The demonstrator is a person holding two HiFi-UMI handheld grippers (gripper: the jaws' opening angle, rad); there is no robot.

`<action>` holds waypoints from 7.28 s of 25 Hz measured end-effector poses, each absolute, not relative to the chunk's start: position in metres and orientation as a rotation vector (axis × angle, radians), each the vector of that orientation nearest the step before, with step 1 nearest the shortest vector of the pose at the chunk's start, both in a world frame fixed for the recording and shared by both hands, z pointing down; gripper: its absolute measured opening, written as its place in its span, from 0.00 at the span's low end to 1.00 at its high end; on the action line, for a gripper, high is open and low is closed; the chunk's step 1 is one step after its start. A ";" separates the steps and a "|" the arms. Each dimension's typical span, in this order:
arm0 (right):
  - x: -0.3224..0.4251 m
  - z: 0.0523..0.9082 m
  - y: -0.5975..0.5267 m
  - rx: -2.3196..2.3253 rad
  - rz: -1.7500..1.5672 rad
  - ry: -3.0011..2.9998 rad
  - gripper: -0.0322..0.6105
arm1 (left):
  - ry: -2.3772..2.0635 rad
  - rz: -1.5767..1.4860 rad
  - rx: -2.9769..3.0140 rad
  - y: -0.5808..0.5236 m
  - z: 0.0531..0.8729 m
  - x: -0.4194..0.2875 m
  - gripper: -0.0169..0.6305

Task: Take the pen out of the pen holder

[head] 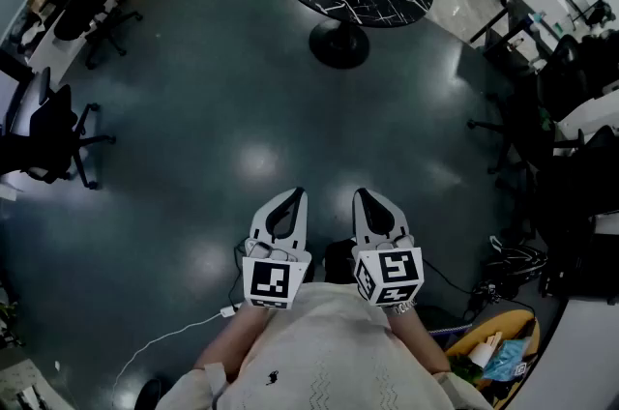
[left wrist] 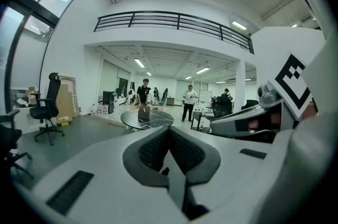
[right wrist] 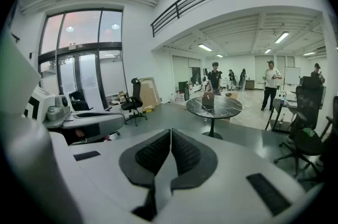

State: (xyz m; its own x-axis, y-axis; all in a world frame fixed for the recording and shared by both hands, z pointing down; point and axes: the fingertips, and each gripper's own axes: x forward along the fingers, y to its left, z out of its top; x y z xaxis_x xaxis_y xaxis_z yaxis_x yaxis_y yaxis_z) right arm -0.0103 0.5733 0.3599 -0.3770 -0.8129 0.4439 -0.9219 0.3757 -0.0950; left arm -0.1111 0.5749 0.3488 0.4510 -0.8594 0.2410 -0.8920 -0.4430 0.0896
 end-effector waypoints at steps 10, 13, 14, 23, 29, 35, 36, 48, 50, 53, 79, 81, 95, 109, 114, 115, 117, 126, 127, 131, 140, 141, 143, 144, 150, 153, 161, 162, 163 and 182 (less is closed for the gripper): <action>0.022 0.367 0.532 1.583 0.503 -2.280 0.08 | -1.483 0.260 2.516 0.535 0.356 -0.093 0.04; 0.030 0.375 0.511 1.585 0.524 -2.282 0.08 | -1.493 0.278 2.514 0.516 0.361 -0.086 0.04; 0.031 0.379 0.502 1.579 0.535 -2.284 0.08 | -1.506 0.268 2.512 0.508 0.361 -0.085 0.04; 0.064 0.387 0.409 1.540 0.584 -2.314 0.08 | -1.542 0.341 2.489 0.414 0.365 -0.052 0.04; 0.103 0.390 0.342 1.510 0.602 -2.321 0.08 | -1.571 0.371 2.473 0.346 0.364 -0.016 0.04; 0.127 0.380 0.292 1.456 0.578 -2.361 0.08 | -1.604 0.360 2.453 0.300 0.353 0.015 0.04; 0.130 0.379 0.284 1.451 0.571 -2.365 0.08 | -1.606 0.368 2.452 0.294 0.353 0.019 0.04; 0.144 0.394 0.196 1.507 0.605 -2.297 0.08 | -1.571 0.286 2.465 0.195 0.361 0.028 0.04; 0.139 0.397 0.176 1.526 0.612 -2.277 0.08 | -1.531 0.321 2.473 0.175 0.367 0.023 0.04; 0.126 0.396 0.143 1.543 0.609 -2.254 0.08 | -1.505 0.299 2.484 0.136 0.369 0.013 0.04; 0.017 0.372 -0.085 1.624 0.514 -2.213 0.08 | -1.420 0.262 2.561 -0.079 0.349 -0.093 0.04; 0.014 0.372 -0.105 1.612 0.510 -2.231 0.08 | -1.452 0.244 2.555 -0.095 0.348 -0.096 0.04; 0.033 0.409 -0.296 1.432 0.546 -2.262 0.08 | -1.579 0.282 2.399 -0.276 0.374 -0.089 0.04; 0.044 0.513 -0.442 1.130 0.606 -2.180 0.17 | -1.563 0.360 2.311 -0.404 0.413 -0.040 0.04; 0.043 0.552 -0.468 1.055 0.633 -2.136 0.21 | -1.573 0.400 2.244 -0.426 0.435 -0.035 0.04; 0.042 0.557 -0.472 1.043 0.639 -2.137 0.21 | -1.571 0.416 2.243 -0.431 0.438 -0.034 0.04; 0.039 0.567 -0.478 1.011 0.634 -2.135 0.22 | -1.551 0.473 2.263 -0.438 0.442 -0.031 0.04; 0.041 0.598 -0.502 1.035 0.543 -2.065 0.23 | -1.454 0.621 2.331 -0.440 0.451 -0.019 0.04; 0.042 0.597 -0.505 1.049 0.535 -2.065 0.23 | -1.460 0.615 2.326 -0.439 0.452 -0.020 0.04; 0.045 0.591 -0.505 1.066 0.559 -2.075 0.18 | -1.457 0.638 2.340 -0.432 0.453 -0.025 0.04; 0.067 0.535 -0.492 1.253 0.622 -2.154 0.18 | -1.551 0.451 2.306 -0.416 0.429 -0.026 0.04; 0.070 0.524 -0.488 1.271 0.621 -2.171 0.18 | -1.552 0.436 2.316 -0.412 0.425 -0.024 0.04; 0.075 0.500 -0.480 1.301 0.638 -2.210 0.18 | -1.545 0.429 2.354 -0.403 0.415 -0.021 0.04; 0.078 0.489 -0.474 1.319 0.650 -2.228 0.18 | -1.533 0.439 2.381 -0.397 0.411 -0.020 0.04; 0.088 0.430 -0.421 1.453 0.658 -2.300 0.18 | -1.522 0.331 2.411 -0.350 0.394 -0.020 0.04; 0.087 0.414 -0.382 1.490 0.697 -2.309 0.18 | -1.531 0.294 2.415 -0.324 0.384 -0.031 0.04; 0.073 0.378 -0.277 1.562 0.680 -2.343 0.18 | -1.487 0.243 2.532 -0.245 0.355 -0.050 0.04; 0.070 0.373 -0.263 1.561 0.664 -2.342 0.18 | -1.473 0.241 2.543 -0.232 0.354 -0.051 0.04; 0.066 0.369 -0.248 1.556 0.649 -2.344 0.18 | -1.460 0.244 2.551 -0.219 0.354 -0.051 0.04; 0.046 0.360 -0.089 1.515 0.594 -2.348 0.18 | -1.329 0.204 2.656 -0.084 0.343 -0.028 0.04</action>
